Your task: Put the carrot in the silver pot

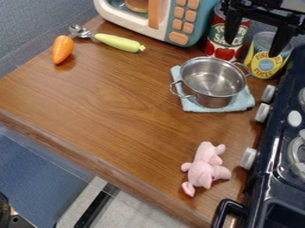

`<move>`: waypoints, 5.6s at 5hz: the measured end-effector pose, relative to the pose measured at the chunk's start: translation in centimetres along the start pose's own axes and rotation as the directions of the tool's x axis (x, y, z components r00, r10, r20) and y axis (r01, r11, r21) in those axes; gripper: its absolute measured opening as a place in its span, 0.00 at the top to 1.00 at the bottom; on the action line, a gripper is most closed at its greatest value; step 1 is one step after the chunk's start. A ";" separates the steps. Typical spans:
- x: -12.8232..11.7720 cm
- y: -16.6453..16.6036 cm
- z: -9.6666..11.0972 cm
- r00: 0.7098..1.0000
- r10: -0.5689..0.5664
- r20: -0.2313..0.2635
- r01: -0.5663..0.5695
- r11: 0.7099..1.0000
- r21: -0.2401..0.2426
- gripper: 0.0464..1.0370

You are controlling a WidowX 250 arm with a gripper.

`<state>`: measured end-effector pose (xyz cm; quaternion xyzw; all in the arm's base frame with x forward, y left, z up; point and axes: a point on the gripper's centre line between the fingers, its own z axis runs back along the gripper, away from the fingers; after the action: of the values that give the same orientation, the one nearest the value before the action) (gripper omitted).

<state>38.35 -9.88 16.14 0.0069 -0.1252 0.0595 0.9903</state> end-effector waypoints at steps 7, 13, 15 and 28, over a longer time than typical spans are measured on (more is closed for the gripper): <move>-3.0 25.0 -0.9 0.969 0.246 -0.001 -0.232 0.915 0.331 0.04; -3.4 30.4 -9.7 0.935 0.337 -0.109 -0.288 0.902 0.322 0.36; -3.3 30.2 -9.8 0.938 0.326 -0.119 -0.270 0.901 0.339 0.42; 1.7 3.3 -7.7 1.000 -0.024 -0.015 0.026 0.993 0.115 0.42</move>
<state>41.49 -6.17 9.11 0.0652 -0.1147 0.0542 0.9898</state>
